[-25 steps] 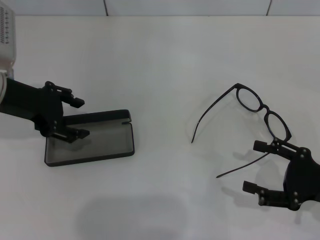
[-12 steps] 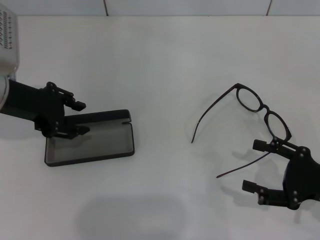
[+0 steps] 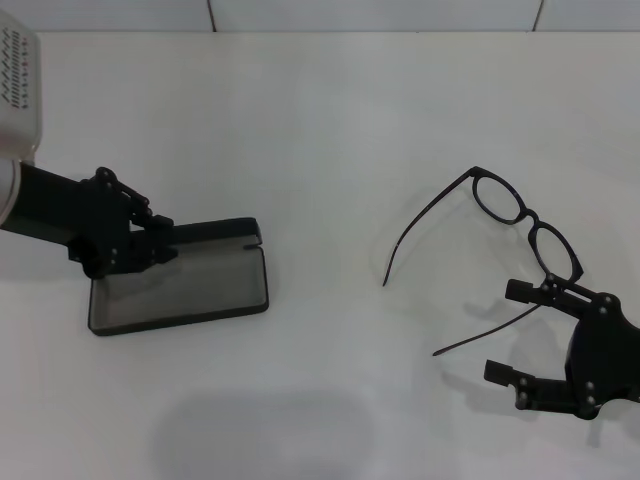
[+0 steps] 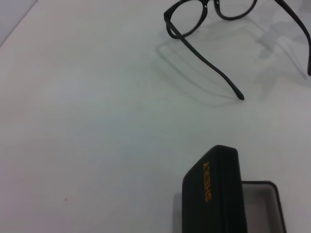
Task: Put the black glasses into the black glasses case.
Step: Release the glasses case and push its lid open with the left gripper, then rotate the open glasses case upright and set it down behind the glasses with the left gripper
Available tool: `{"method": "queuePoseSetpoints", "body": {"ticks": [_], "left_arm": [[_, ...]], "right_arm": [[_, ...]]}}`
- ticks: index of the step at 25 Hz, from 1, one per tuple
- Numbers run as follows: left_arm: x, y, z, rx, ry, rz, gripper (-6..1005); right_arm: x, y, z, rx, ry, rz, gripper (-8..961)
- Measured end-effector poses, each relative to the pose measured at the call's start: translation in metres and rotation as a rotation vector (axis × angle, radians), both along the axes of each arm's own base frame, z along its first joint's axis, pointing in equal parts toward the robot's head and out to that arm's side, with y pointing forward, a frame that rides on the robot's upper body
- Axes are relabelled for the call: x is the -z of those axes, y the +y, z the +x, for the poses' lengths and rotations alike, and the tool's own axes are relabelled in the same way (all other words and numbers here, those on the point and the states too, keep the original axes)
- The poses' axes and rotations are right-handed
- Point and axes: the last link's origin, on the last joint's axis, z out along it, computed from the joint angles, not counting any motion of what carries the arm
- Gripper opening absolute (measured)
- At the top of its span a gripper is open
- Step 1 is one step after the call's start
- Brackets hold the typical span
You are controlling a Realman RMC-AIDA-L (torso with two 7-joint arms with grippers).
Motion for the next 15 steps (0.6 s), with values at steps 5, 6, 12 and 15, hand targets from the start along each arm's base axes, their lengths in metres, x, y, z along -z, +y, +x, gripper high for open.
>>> {"method": "queuePoseSetpoints", "body": {"ticks": [5, 6, 12, 15], "left_arm": [[0.0007, -0.0004, 0.0002, 0.003, -0.005, 0.001, 382], [0.0005, -0.0003, 0.0005, 0.004, -0.005, 0.003, 344], [0.0025, -0.0006, 0.0026, 0.009, -0.01, 0.004, 226], [0.0032, -0.0008, 0.003, 0.009, -0.012, 0.004, 205]], "right_arm": [[0.0004, -0.0001, -0.0002, 0.0, 0.001, -0.001, 883], [0.0004, -0.0001, -0.0002, 0.0, 0.001, -0.001, 883], [0.0005, -0.0001, -0.0001, 0.001, 0.001, -0.001, 883], [0.0006, -0.0002, 0.0, 0.002, 0.0, -0.001, 883]]}}
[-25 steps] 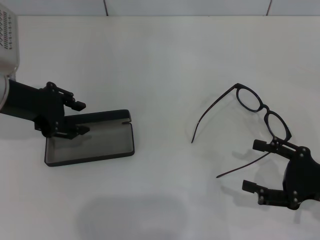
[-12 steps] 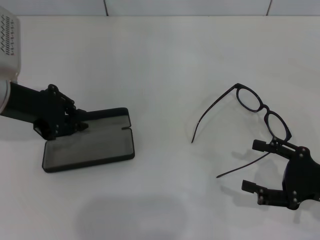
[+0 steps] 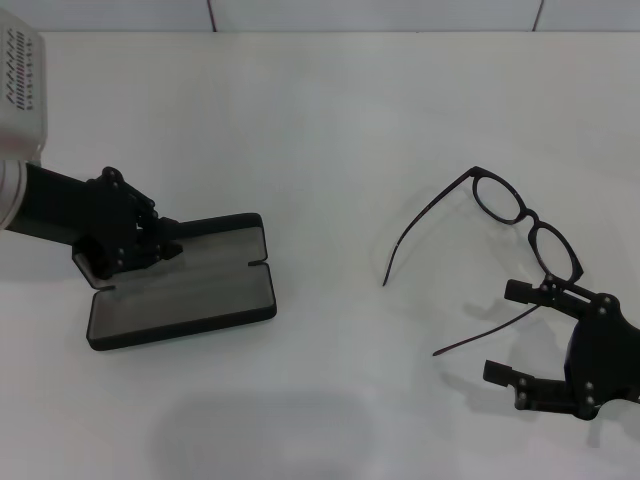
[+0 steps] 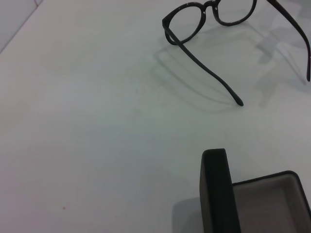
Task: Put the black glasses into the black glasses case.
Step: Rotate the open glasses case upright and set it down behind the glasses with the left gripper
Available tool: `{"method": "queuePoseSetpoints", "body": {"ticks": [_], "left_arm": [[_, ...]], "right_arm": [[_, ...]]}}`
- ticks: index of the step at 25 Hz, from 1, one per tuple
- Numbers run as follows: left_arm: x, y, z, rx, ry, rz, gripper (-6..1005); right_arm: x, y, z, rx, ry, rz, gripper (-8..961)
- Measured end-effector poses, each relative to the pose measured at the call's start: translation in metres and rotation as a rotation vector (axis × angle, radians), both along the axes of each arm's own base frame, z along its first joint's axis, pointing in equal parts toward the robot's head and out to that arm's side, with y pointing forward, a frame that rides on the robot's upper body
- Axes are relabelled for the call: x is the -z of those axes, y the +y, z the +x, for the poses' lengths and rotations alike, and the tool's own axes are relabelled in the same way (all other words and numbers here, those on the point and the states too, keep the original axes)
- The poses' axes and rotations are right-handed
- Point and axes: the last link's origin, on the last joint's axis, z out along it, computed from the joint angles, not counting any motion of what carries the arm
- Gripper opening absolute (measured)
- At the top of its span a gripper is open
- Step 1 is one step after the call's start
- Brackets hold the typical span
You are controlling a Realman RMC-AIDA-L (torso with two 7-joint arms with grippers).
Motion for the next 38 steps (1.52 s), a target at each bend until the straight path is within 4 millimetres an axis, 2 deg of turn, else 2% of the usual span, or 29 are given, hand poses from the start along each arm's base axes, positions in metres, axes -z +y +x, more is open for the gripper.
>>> {"method": "queuePoseSetpoints", "body": {"ticks": [8, 16, 21, 23, 38], "left_arm": [[-0.001, -0.001, 0.002, 0.012, -0.006, 0.013, 204], [0.003, -0.007, 0.016, 0.18, -0.101, 0.07, 204], [0.011, -0.008, 0.018, 0.272, -0.109, 0.091, 203], [0.021, -0.007, 0.02, 0.307, -0.09, 0.101, 203], [0.051, 0.007, 0.038, 0.39, -0.049, 0.144, 202]], "right_arm": [[0.0, 0.0, 0.0, 0.0, 0.0, 0.0, 883], [0.0, 0.0, 0.0, -0.001, 0.001, -0.001, 883], [0.0, 0.0, 0.0, -0.002, 0.003, -0.001, 883], [0.0, -0.001, -0.001, -0.002, 0.006, -0.002, 883], [0.001, -0.003, 0.0, 0.003, 0.013, -0.007, 883]]}}
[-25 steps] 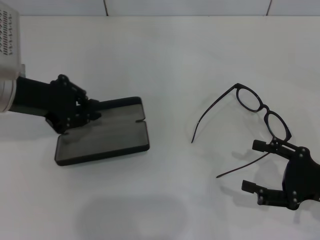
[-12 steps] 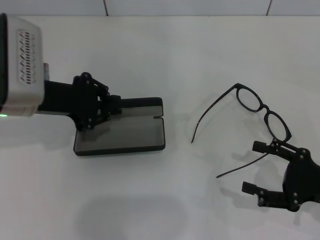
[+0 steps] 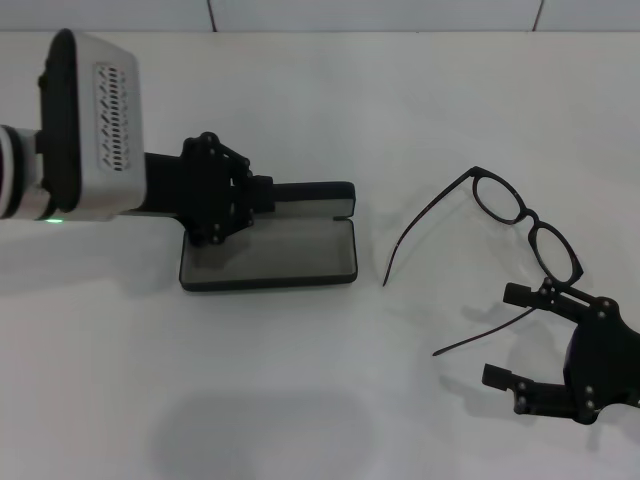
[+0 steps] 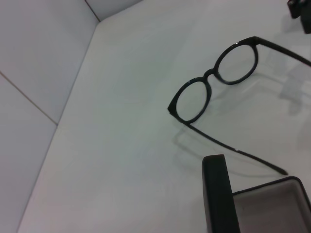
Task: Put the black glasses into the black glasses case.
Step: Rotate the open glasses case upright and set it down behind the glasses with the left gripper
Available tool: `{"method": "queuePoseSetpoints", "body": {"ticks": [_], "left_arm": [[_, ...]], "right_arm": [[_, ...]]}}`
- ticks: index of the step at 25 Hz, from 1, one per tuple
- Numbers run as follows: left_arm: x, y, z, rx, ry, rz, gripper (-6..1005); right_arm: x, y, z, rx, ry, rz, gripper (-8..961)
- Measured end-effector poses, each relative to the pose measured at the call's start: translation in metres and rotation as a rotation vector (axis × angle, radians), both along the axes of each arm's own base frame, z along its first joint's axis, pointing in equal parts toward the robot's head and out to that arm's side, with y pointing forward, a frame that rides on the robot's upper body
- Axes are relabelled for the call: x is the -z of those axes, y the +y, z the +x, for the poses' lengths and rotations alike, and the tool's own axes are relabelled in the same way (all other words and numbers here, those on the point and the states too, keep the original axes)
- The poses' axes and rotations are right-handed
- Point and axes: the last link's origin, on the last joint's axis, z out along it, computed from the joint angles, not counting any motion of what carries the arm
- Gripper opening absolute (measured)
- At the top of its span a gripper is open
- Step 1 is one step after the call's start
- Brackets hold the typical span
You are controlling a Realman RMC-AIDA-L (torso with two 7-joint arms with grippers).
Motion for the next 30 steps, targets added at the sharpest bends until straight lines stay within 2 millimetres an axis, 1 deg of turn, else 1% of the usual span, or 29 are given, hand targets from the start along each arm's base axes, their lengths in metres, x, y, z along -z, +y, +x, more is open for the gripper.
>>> {"method": "queuePoseSetpoints", "body": {"ticks": [9, 15, 20, 30], "left_arm": [[0.021, 0.007, 0.007, 0.042, 0.036, 0.066, 201], [0.026, 0.01, 0.01, 0.065, -0.013, 0.083, 200], [0.027, 0.01, 0.009, 0.062, -0.019, 0.085, 197], [0.033, 0.018, 0.003, 0.051, -0.016, 0.115, 195]], "right_arm": [[0.0, 0.001, -0.001, -0.004, 0.0, 0.004, 883], [0.0, 0.003, -0.002, -0.01, 0.001, 0.004, 883], [0.0, 0.003, -0.003, -0.012, 0.002, 0.004, 883], [0.0, 0.004, -0.004, -0.015, 0.002, 0.003, 883]]}}
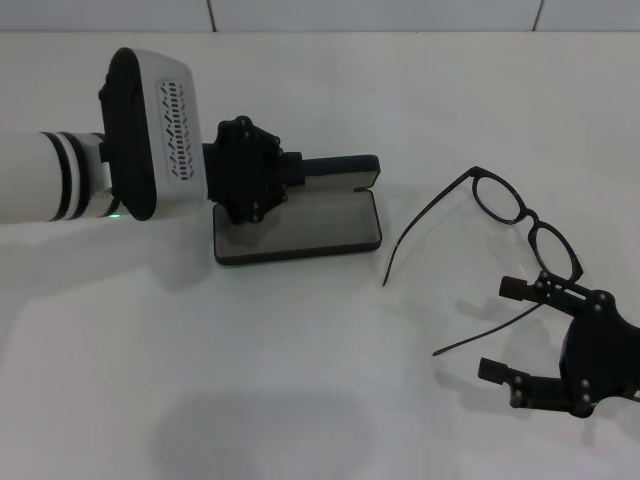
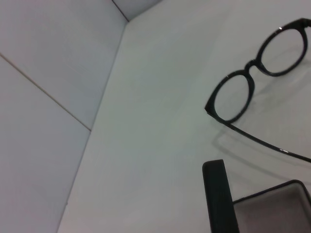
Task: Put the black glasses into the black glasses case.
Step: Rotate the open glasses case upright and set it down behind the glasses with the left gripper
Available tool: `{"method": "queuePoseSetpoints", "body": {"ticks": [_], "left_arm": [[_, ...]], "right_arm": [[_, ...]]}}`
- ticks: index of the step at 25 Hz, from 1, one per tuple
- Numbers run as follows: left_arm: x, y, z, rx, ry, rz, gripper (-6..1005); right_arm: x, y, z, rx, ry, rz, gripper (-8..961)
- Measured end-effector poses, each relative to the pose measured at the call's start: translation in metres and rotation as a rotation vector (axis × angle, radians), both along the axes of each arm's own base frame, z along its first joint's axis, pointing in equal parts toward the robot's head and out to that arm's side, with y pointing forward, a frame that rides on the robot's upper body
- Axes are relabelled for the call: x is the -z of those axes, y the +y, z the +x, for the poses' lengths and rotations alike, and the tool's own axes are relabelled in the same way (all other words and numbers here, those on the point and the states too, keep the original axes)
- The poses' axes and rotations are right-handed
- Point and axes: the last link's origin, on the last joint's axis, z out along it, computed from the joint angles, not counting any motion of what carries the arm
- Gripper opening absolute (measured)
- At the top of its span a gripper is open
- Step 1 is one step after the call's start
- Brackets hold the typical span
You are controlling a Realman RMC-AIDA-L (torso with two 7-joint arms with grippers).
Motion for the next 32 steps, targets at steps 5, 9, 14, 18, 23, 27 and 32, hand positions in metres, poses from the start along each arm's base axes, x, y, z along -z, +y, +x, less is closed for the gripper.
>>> {"method": "queuePoseSetpoints", "body": {"ticks": [5, 9, 14, 18, 23, 27, 32], "left_arm": [[0.0002, 0.0009, 0.0001, 0.011, -0.021, 0.008, 195], [0.0006, 0.0009, 0.0006, 0.011, -0.025, 0.008, 194], [0.0002, 0.0012, 0.0024, 0.016, -0.042, 0.018, 194], [-0.0002, 0.0011, 0.0007, 0.021, -0.048, 0.035, 193], [0.0022, 0.0022, -0.0033, 0.002, -0.051, 0.042, 197], [0.0031, 0.0026, -0.005, 0.005, -0.046, 0.046, 203], [0.004, 0.0035, -0.0052, -0.007, -0.064, 0.055, 235]], "right_arm": [[0.0, 0.0, 0.0, 0.0, 0.0, 0.0, 883], [0.0003, -0.0001, -0.0002, 0.0, 0.001, 0.0, 883], [0.0005, -0.0001, -0.0004, 0.0, 0.001, -0.001, 883], [0.0006, -0.0001, -0.0004, 0.0, 0.001, -0.001, 884], [0.0005, -0.0001, -0.0004, 0.0, 0.001, -0.001, 884], [0.0005, -0.0001, -0.0004, 0.0, 0.001, -0.001, 883], [0.0006, -0.0002, -0.0004, 0.0, 0.001, -0.001, 883]]}}
